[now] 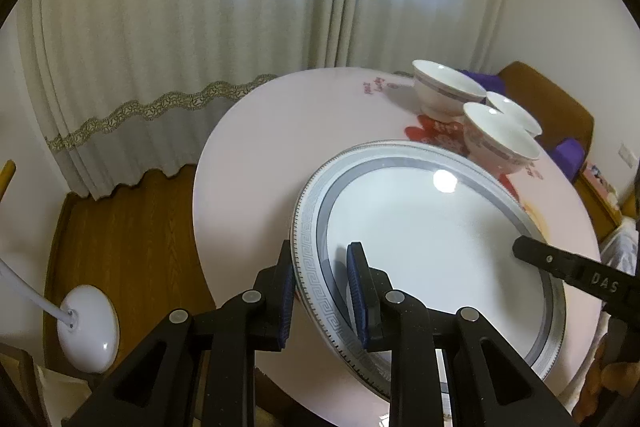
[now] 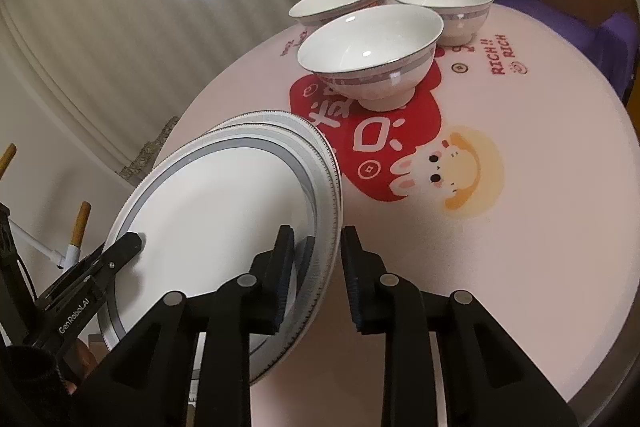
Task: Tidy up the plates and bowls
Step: 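Lower the plate stack onto the remaining plate with the left gripper while the right gripper holds its plate, then open both grippers and raise them away from the plate stack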
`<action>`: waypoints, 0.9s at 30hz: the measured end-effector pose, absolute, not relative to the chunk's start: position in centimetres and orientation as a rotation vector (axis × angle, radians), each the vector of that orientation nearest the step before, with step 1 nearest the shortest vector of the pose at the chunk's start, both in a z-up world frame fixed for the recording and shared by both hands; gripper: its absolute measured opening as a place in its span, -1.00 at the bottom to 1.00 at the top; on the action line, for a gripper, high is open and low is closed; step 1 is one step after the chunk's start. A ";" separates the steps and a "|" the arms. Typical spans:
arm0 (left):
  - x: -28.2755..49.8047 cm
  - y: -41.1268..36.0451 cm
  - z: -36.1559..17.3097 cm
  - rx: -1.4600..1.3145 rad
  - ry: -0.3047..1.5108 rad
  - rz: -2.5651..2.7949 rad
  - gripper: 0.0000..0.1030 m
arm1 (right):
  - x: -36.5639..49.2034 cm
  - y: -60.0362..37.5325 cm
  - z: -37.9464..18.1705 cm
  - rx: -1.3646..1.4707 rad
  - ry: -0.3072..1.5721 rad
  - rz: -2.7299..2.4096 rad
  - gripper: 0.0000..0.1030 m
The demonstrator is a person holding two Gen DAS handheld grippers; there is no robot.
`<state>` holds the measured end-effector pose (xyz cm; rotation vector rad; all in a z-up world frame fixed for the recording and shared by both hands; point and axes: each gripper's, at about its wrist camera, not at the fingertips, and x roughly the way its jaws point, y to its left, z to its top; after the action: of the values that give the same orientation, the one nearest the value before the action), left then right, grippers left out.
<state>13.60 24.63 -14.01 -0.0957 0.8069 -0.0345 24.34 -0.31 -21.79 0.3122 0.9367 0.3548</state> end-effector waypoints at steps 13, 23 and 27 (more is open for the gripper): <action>14.4 24.4 -14.6 -0.085 0.801 -0.007 -0.57 | 24.4 -0.6 -22.0 0.324 0.917 0.360 -0.47; 15.3 23.7 -14.7 -0.074 0.816 0.024 -0.55 | 24.2 -0.4 -22.1 0.304 0.902 0.335 -0.35; 15.2 23.7 -14.5 -0.078 0.825 0.029 -0.54 | 24.1 -0.4 -22.1 0.303 0.904 0.334 -0.35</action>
<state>15.18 23.71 -14.47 -0.0783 0.8254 0.0286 24.09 -0.37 -22.10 0.3030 0.9041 0.3343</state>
